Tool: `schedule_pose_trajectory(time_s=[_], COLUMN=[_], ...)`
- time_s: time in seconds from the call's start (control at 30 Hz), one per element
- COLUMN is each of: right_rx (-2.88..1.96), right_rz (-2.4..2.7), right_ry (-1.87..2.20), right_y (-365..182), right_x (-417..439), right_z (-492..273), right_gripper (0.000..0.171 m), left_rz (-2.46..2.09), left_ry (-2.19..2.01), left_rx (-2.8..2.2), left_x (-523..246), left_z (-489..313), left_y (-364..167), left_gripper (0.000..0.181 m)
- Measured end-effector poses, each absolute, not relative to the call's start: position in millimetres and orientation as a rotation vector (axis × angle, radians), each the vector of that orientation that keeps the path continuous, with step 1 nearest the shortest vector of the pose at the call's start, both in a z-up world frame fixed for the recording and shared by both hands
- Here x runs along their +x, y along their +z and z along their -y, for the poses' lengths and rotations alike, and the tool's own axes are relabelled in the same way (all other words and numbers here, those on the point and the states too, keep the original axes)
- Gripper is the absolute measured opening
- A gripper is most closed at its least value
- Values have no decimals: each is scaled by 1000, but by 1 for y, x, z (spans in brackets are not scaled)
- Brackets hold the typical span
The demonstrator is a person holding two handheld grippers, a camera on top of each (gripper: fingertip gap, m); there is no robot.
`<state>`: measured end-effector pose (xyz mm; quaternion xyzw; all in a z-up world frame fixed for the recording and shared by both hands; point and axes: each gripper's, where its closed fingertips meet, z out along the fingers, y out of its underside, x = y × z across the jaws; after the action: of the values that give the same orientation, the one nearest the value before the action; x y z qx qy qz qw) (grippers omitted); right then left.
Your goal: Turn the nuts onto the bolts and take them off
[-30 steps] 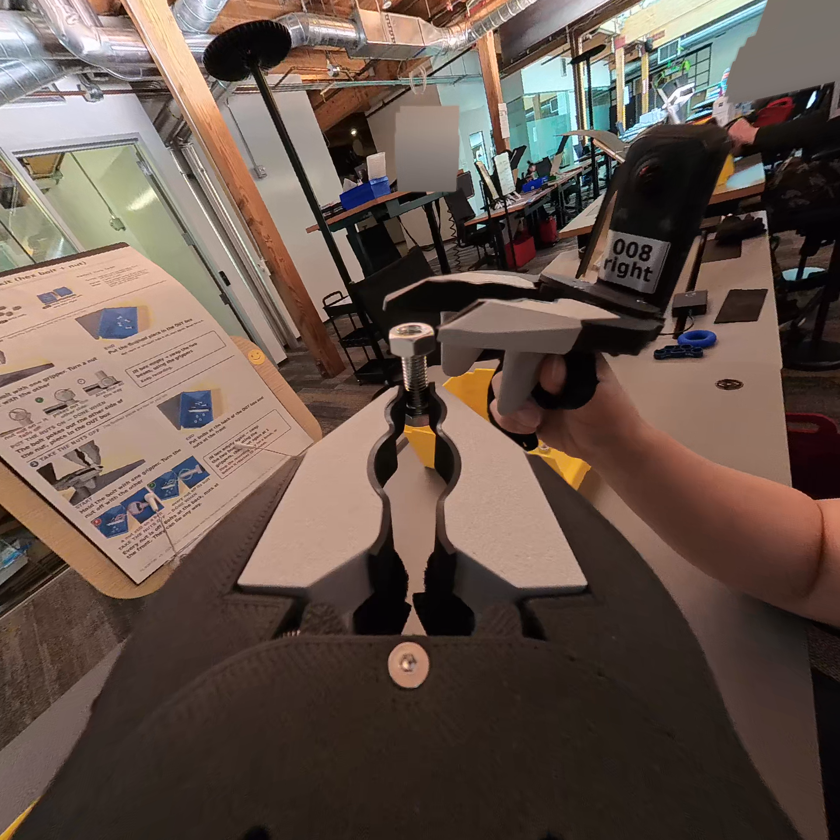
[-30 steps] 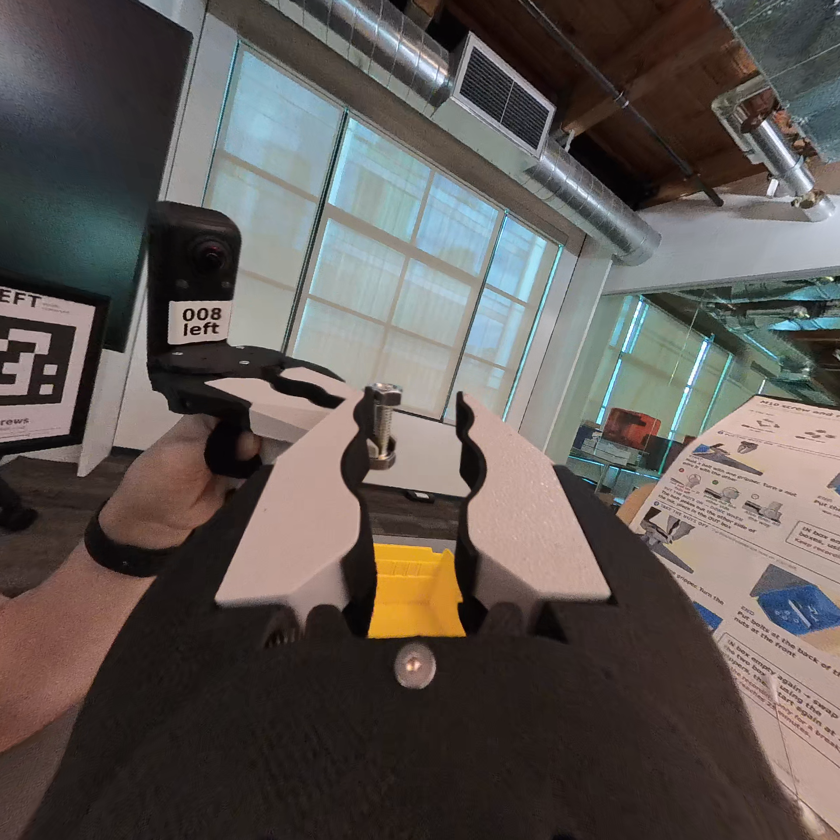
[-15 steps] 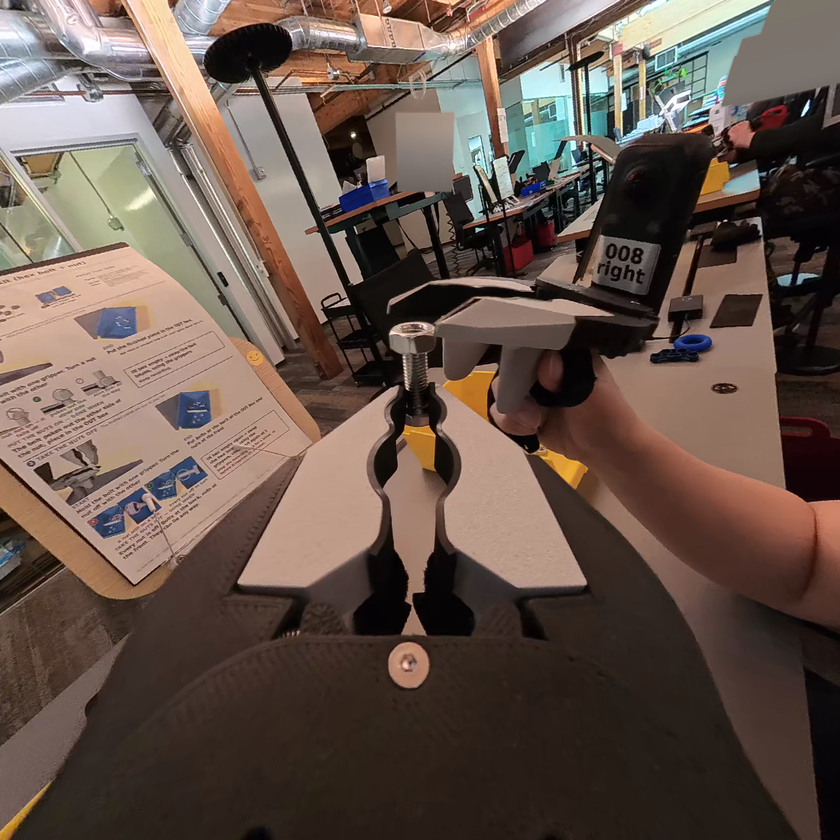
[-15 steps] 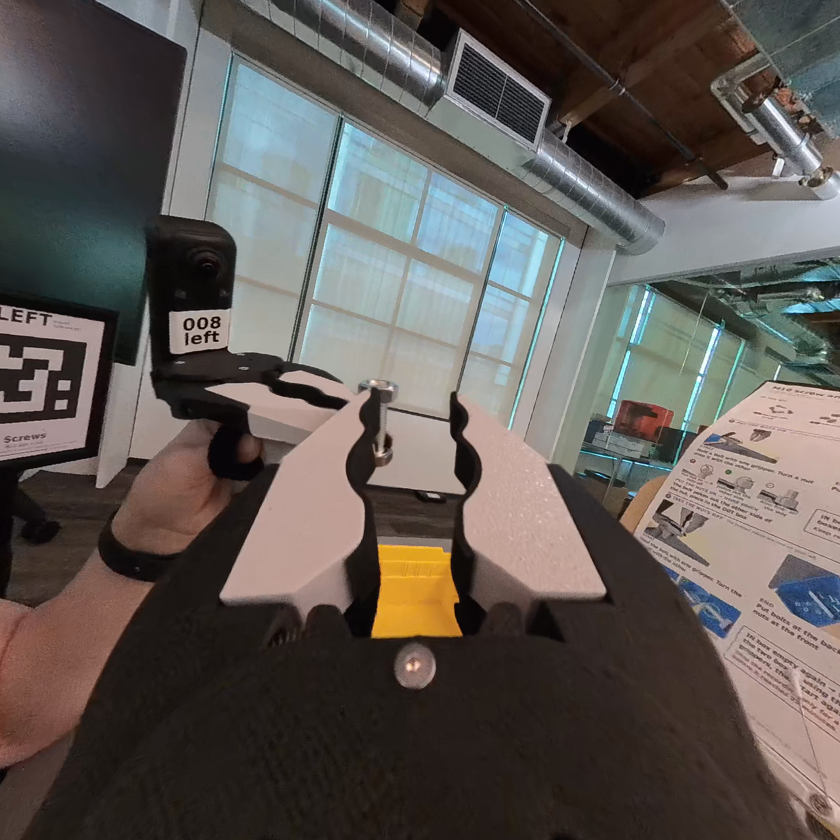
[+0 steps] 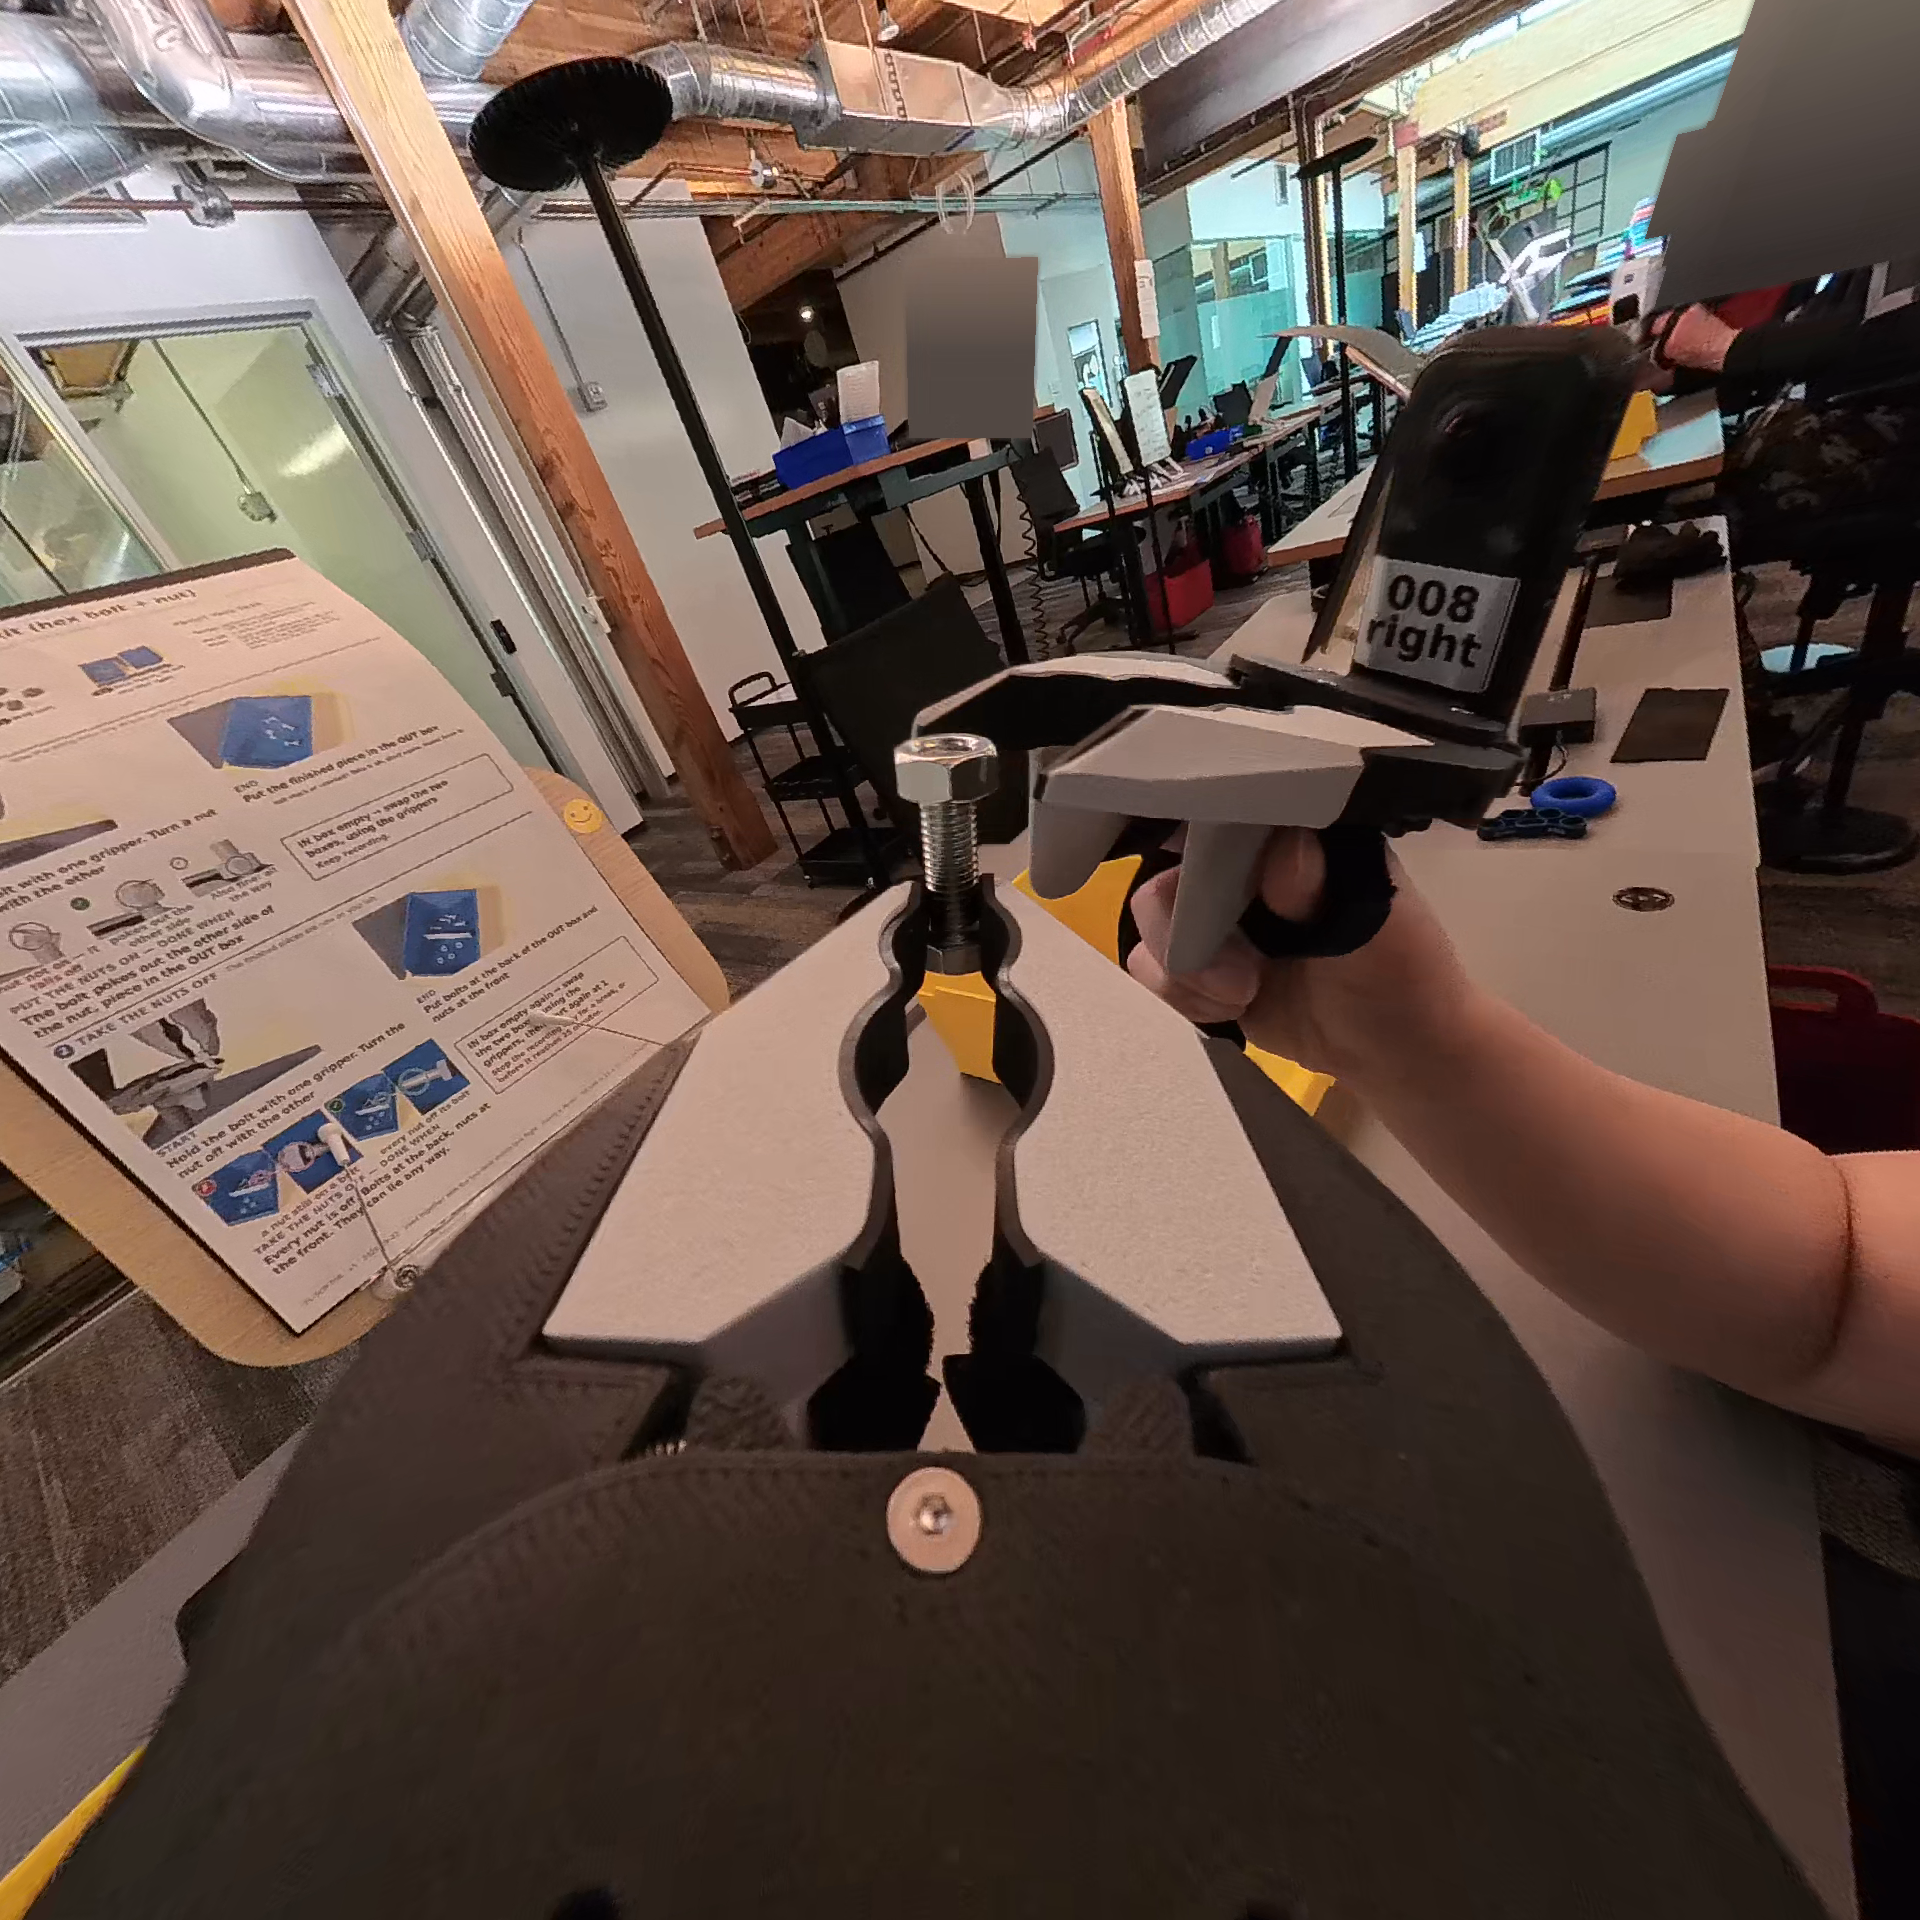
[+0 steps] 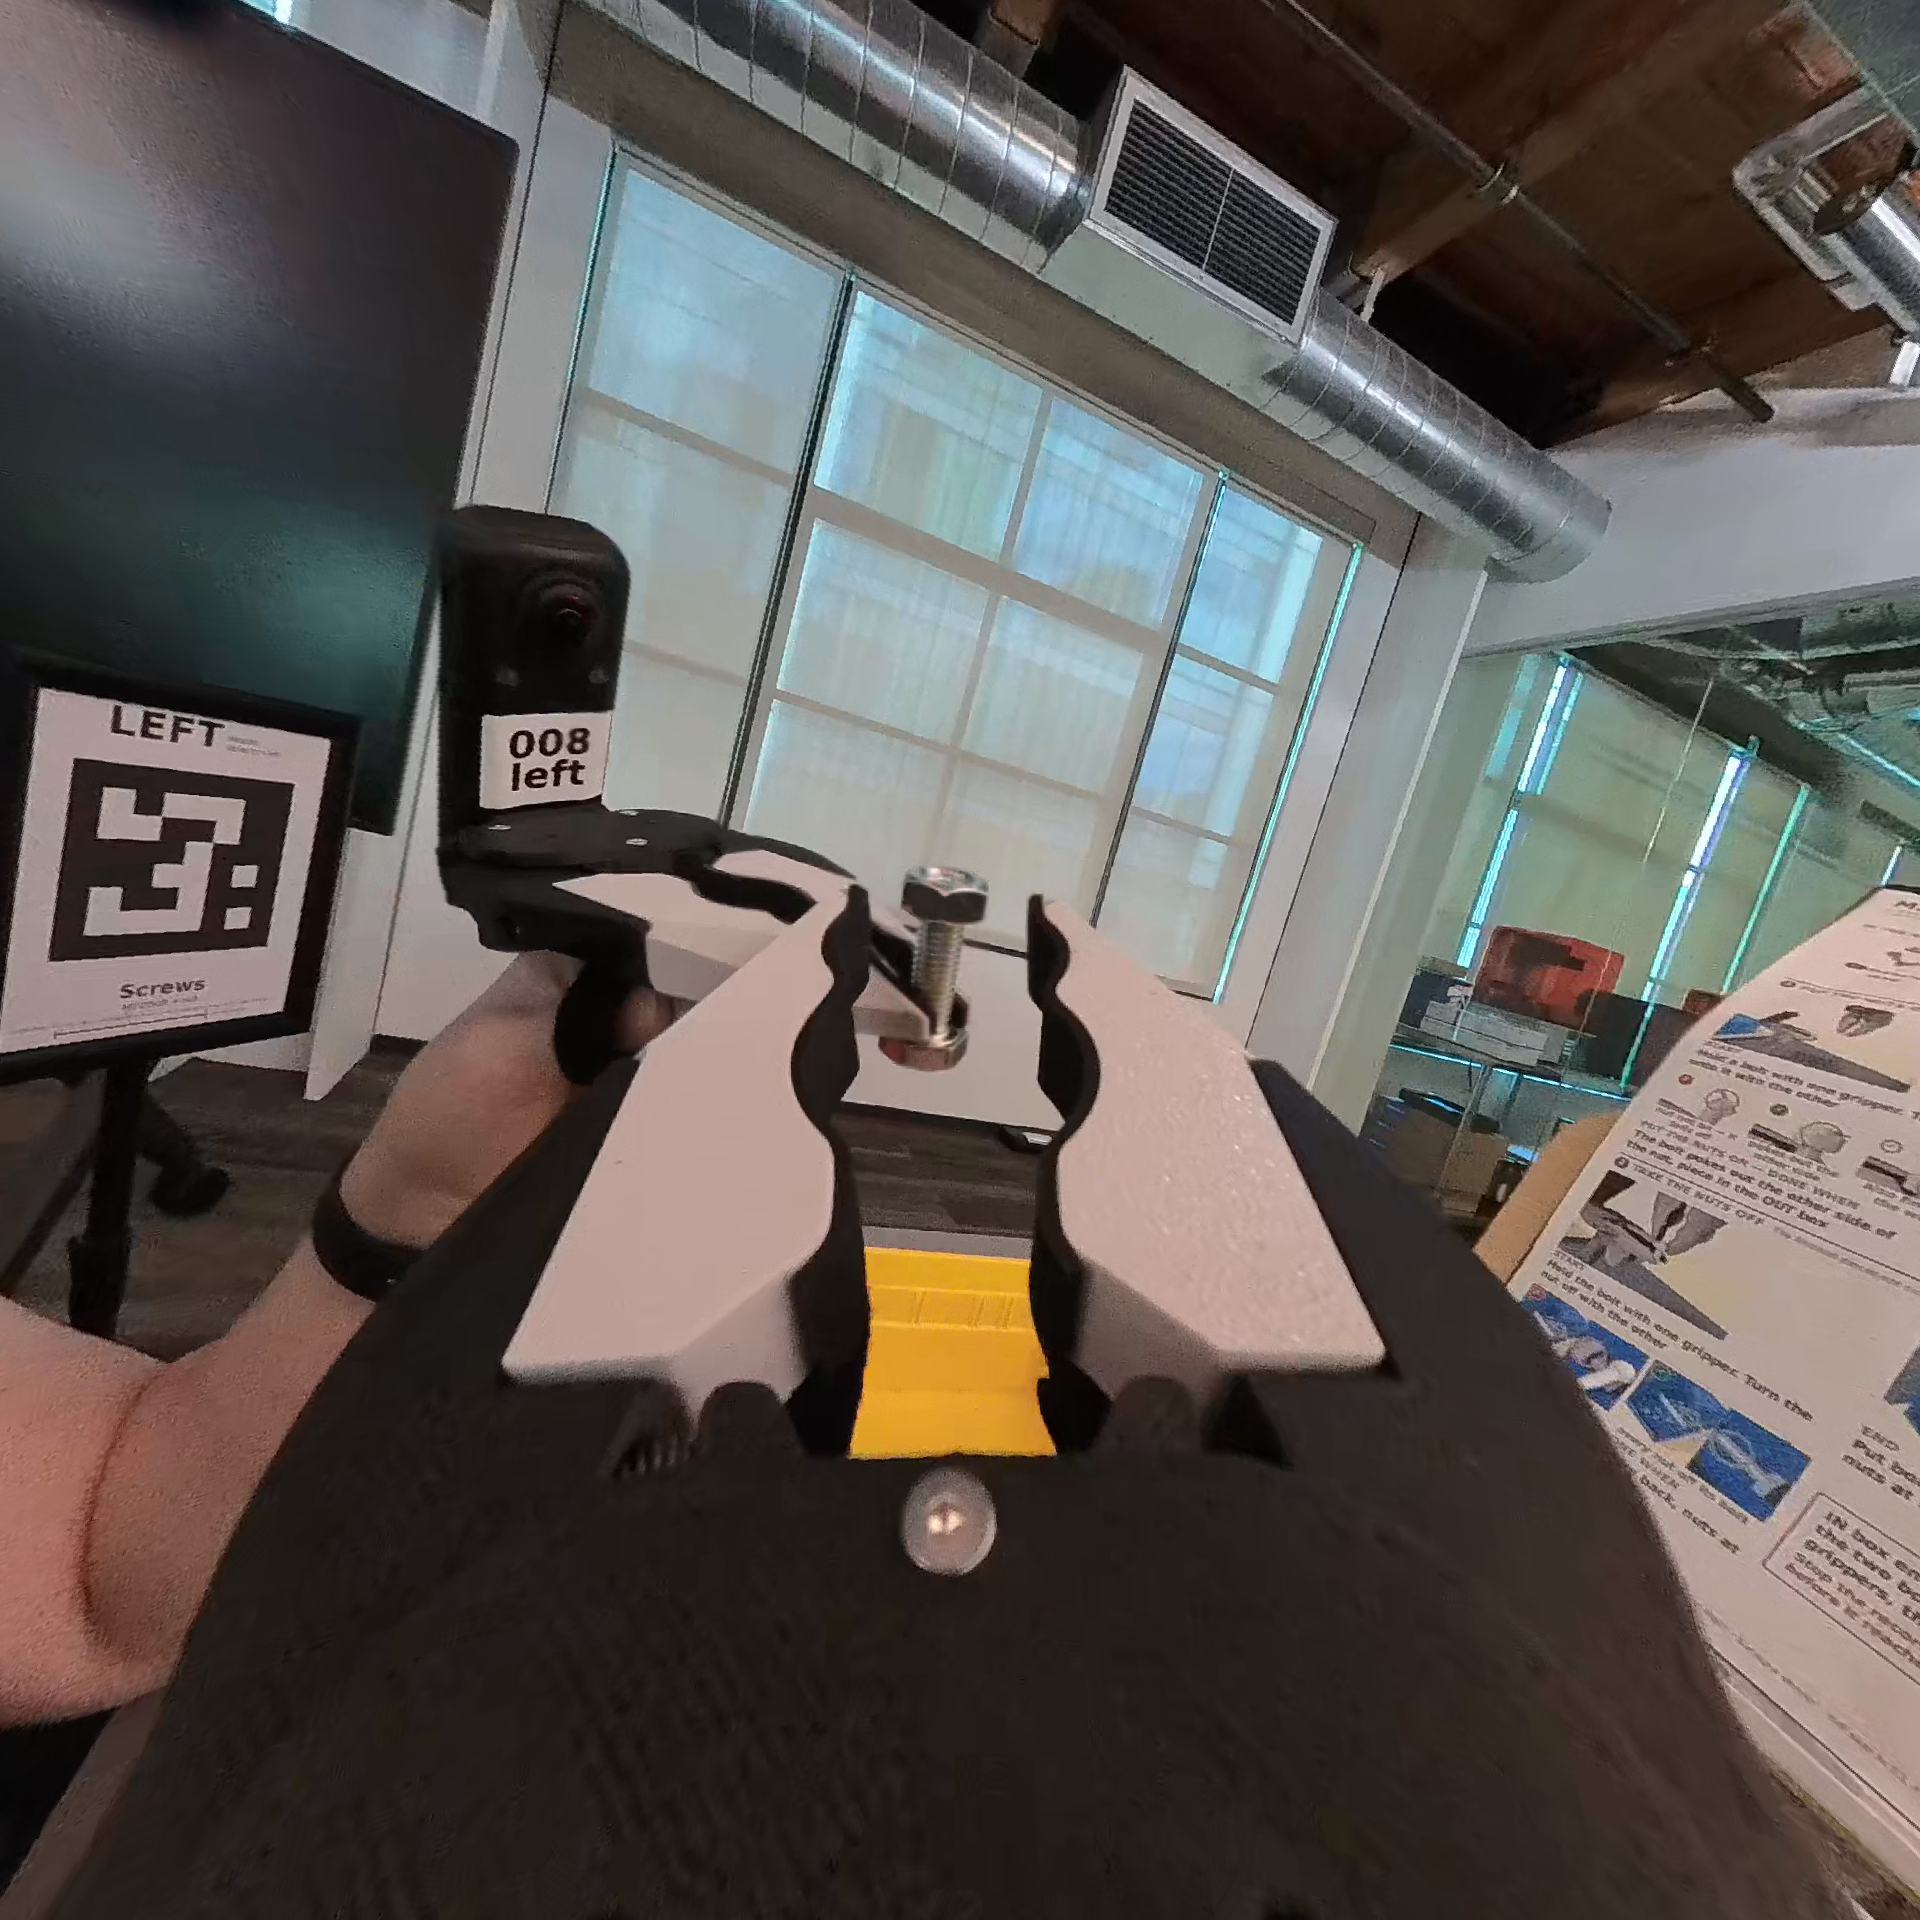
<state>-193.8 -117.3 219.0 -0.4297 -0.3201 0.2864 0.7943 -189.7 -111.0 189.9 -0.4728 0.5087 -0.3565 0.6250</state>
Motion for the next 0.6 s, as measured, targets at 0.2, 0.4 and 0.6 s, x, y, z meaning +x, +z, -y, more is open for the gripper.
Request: schedule_pose_trajectory(time_s=[0.2, 0.4, 0.6], right_rx=[-949, -911, -949], right_rz=[614, 668, 626], right_ry=[639, 648, 664], right_y=[221, 224, 224], right_x=[-177, -190, -178], right_z=[107, 122, 114], right_gripper=[24, 26, 25], left_rz=[-1167, -1175, -1178], left_ry=[-823, -836, -844], left_rx=[-1075, -1076, -1070], left_x=[-191, -189, -188], left_z=[114, 115, 117], left_y=[192, 191, 190], left_gripper=[6, 6, 7])
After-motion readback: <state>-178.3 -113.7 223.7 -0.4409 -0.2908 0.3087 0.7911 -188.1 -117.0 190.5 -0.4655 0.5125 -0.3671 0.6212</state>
